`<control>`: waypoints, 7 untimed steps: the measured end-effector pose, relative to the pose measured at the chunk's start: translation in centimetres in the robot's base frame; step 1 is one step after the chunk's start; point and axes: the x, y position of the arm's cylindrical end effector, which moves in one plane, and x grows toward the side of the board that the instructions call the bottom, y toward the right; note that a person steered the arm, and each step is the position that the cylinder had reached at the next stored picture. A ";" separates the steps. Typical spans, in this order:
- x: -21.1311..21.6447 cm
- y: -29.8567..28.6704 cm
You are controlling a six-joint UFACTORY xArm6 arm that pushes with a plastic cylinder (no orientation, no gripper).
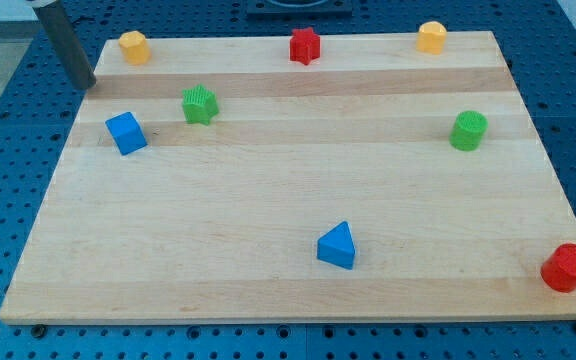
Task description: Slide the yellow hexagon down a bit
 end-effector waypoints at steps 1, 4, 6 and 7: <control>-1.5 0.0; -9.6 0.2; -9.7 10.8; -9.5 17.9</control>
